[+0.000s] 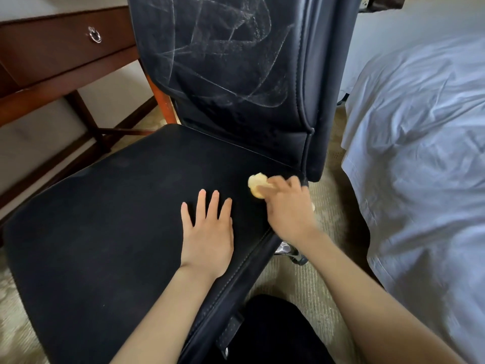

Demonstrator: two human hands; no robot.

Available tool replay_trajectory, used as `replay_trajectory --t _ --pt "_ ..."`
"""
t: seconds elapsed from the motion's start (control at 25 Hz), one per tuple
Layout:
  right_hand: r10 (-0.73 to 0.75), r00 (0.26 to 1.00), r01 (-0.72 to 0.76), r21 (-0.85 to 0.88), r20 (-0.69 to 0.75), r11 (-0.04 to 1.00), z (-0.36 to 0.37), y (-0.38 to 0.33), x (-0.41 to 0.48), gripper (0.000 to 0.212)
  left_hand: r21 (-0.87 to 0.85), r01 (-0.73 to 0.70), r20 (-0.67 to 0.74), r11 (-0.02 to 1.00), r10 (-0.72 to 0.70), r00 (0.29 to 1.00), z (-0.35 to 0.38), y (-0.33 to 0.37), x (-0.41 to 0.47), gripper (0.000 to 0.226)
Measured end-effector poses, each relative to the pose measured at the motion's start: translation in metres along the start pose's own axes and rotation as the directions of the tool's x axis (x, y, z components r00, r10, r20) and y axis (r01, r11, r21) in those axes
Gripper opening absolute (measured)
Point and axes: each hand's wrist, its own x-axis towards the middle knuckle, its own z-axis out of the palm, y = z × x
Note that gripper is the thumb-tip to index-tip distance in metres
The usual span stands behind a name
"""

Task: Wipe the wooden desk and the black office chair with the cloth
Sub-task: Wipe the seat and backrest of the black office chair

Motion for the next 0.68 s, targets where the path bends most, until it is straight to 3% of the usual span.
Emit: replay_trajectory --t 0.08,0.24,0.4,0.52,0.68 --pt "-0.089 0.989 0.102 0.11 -0.119 0.989 0.001 -0.015 -0.036 0.033 0.006 0.005 0.008 1.0 -0.005 1.0 0.001 0.0 0.0 0.052" --pt "-0.016 0.965 0.144 0.482 -0.26 0.864 0.026 -0.018 -0.103 0.04 0.007 0.015 0.019 1.0 -0.016 1.0 0.001 0.0 -0.003 0.051" --pt "0.014 0.955 0.161 0.555 -0.298 0.816 0.043 0.0 -0.107 0.038 -0.011 0.041 0.009 0.999 -0.041 0.999 0.001 0.001 -0.005 0.051" --pt "0.191 0.94 0.025 0.612 -0.284 0.79 0.047 0.021 -0.079 0.041 -0.022 0.054 0.008 0.998 -0.054 0.999 0.002 0.002 -0.008 0.05" --pt "0.446 0.882 -0.235 0.679 -0.152 0.696 0.043 0.054 -0.029 0.037 -0.003 0.069 0.011 0.998 -0.069 0.998 0.001 0.003 -0.008 0.05"
